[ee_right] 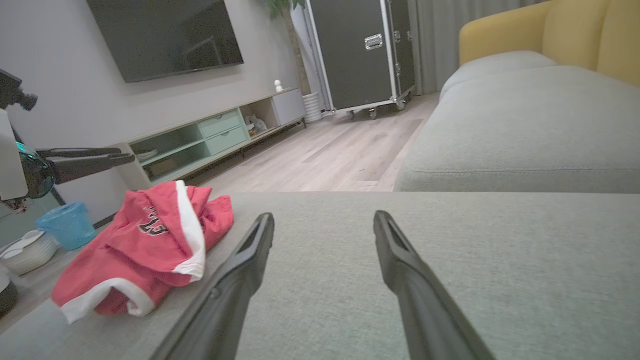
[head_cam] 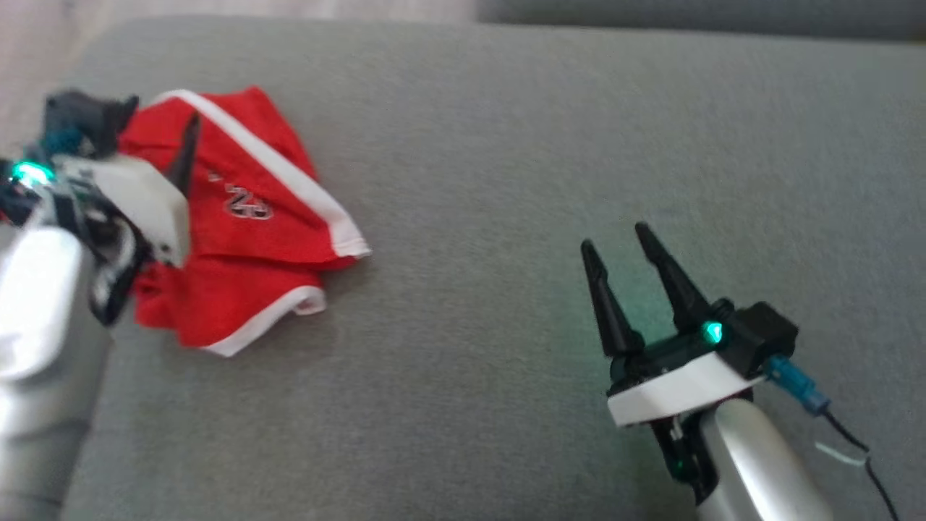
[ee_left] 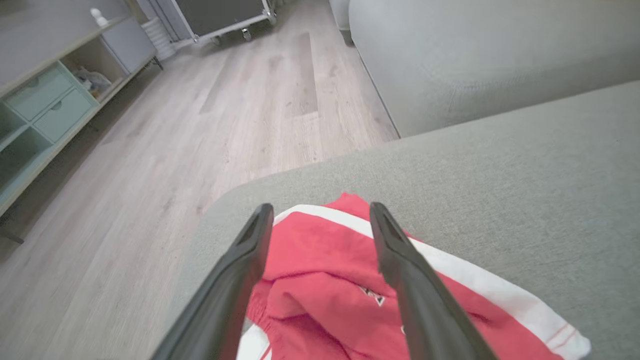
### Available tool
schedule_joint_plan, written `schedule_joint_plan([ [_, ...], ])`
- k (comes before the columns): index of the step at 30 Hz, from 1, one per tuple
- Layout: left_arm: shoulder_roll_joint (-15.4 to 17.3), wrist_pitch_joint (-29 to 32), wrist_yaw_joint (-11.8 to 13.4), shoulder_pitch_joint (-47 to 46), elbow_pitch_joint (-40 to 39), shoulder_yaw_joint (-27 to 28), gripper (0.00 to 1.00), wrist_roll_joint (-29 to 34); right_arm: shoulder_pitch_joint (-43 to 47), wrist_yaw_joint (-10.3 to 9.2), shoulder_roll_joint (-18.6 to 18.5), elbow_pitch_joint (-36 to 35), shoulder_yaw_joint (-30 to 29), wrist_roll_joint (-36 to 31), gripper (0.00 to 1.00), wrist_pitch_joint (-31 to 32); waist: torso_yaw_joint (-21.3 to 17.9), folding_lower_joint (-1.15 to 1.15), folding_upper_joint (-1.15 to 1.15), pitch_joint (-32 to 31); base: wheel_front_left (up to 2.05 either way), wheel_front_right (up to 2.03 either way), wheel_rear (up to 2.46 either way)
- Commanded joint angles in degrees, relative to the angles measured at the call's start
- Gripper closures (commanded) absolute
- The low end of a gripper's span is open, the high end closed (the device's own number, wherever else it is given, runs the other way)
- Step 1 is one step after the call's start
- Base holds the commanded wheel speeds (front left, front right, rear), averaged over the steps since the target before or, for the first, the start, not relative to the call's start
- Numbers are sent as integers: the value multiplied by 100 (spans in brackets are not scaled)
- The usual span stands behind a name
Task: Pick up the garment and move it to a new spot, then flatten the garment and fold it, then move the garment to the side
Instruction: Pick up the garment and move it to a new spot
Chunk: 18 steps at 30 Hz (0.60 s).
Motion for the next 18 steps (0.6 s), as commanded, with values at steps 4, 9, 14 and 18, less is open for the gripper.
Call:
schedule_joint_plan([
  [4, 561, 428, 10, -767, 226, -307, 0, -764, -269, -4, -14, -323, 48, 73, 0, -62, -525, -2, 0, 523, 0, 0, 0],
  [9, 894, 961, 10, -1019, 603, -905, 0, -1207, -356, -4, -14, -420, 17, 74, 0, -62, -690, -2, 0, 667, 0, 0, 0],
  [14, 1048, 1267, 9, -1046, 957, -1320, 0, -1469, -383, -4, -14, -438, -8, 56, 0, -62, -778, -2, 0, 714, 0, 0, 0],
  [18, 1112, 1379, 9, -1033, 1084, -1532, 100, -1689, -380, -4, -14, -428, -58, 50, 0, -62, -794, -2, 0, 685, 0, 0, 0],
])
